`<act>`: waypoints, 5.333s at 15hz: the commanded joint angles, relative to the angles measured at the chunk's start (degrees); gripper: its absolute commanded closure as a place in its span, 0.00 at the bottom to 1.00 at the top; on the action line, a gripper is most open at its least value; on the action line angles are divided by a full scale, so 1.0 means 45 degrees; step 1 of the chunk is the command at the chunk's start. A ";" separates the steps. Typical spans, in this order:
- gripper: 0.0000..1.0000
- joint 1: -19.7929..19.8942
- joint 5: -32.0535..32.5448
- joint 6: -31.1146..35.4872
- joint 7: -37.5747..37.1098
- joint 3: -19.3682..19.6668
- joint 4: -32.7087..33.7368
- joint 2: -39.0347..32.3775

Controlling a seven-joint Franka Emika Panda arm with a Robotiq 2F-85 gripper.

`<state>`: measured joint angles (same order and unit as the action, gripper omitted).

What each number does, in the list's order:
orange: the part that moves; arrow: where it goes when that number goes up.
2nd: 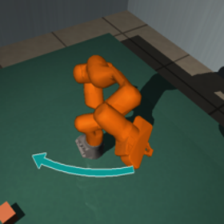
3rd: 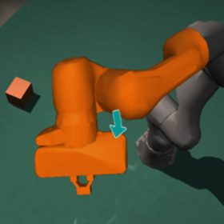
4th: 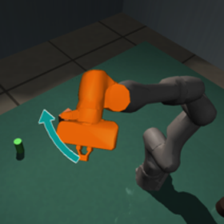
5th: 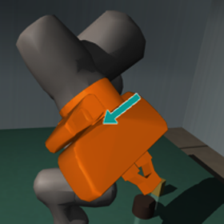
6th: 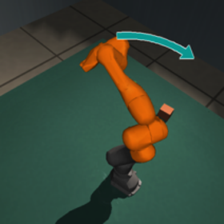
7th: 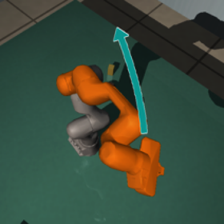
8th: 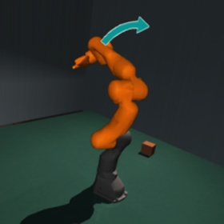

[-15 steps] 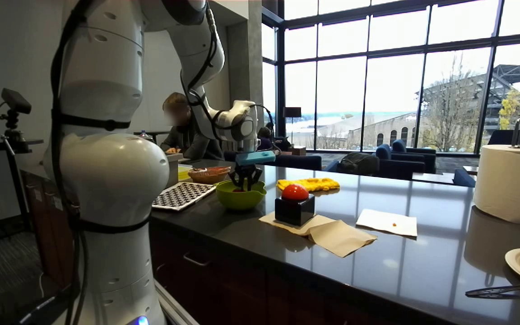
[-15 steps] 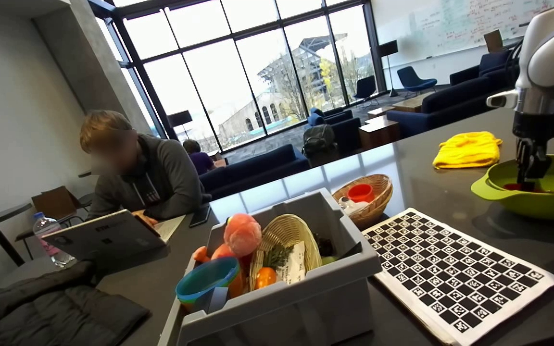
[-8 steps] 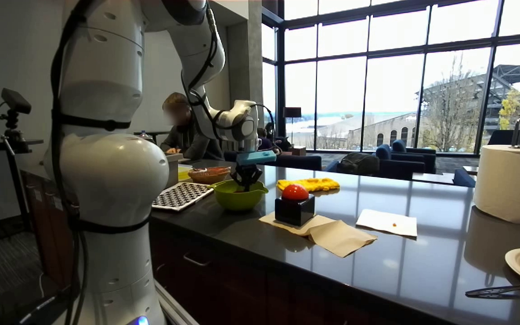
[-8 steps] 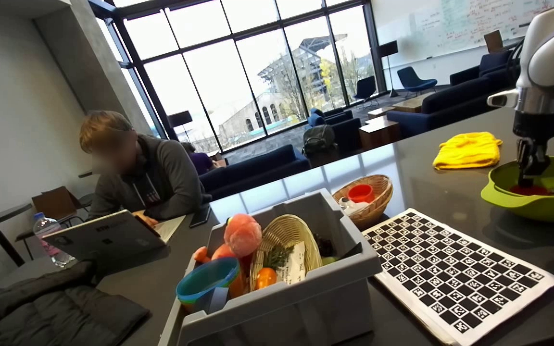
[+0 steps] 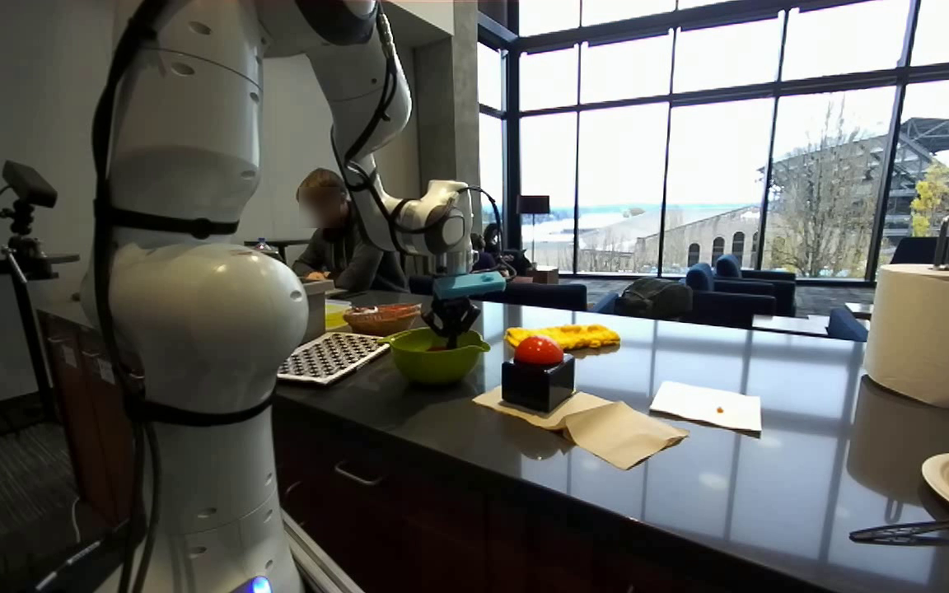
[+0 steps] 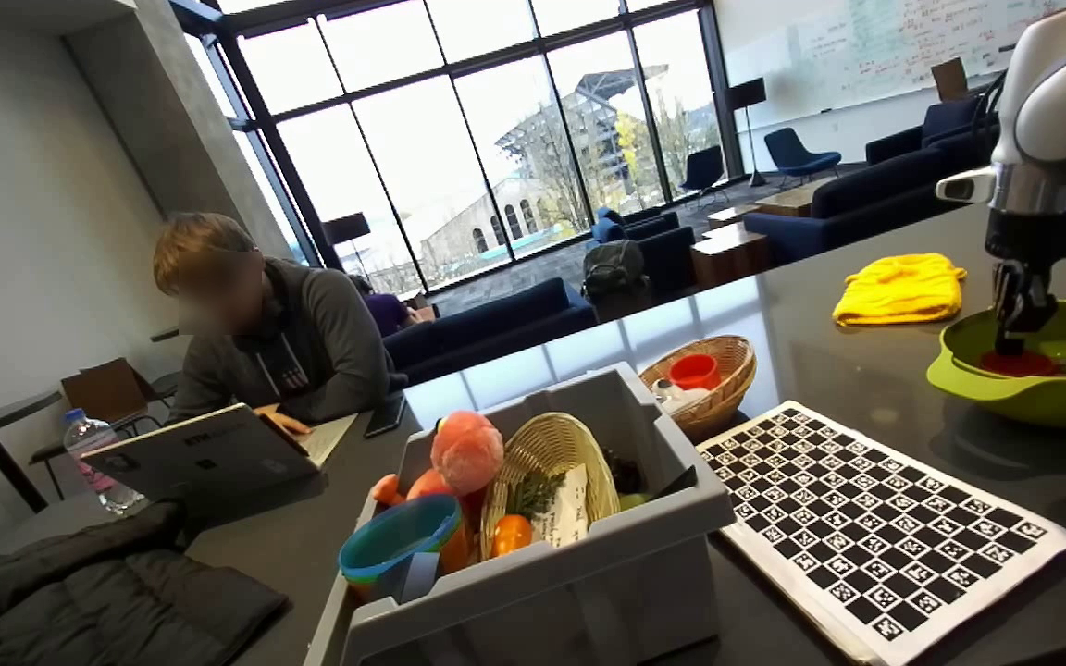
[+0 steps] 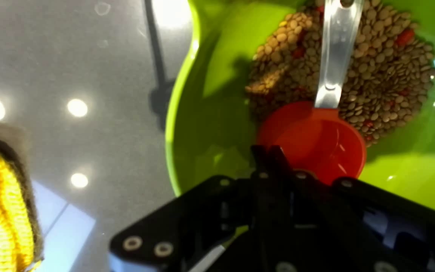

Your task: Remove the measuring cup from the green bowl and put it on the counter.

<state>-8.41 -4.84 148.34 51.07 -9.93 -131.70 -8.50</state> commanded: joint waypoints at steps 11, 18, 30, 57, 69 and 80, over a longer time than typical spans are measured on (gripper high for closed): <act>0.99 0.0150 0.1683 -0.2427 0.0117 0.0003 0.1443 0.1210; 0.99 0.0232 0.2799 -0.2831 -0.0030 0.0274 0.1732 0.1953; 0.99 0.1268 0.3437 -0.2546 0.0428 0.1709 0.1426 0.2620; 0.99 0.4711 -0.1267 -0.1760 0.8214 0.4740 0.2390 0.0386; 0.99 0.5679 -0.2942 -0.0597 0.8272 0.3916 0.2677 -0.1522; 0.65 0.6312 -0.3027 -0.0603 0.8190 0.3294 0.2734 -0.2225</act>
<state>18.56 -17.34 145.57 87.11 6.22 -120.23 -18.21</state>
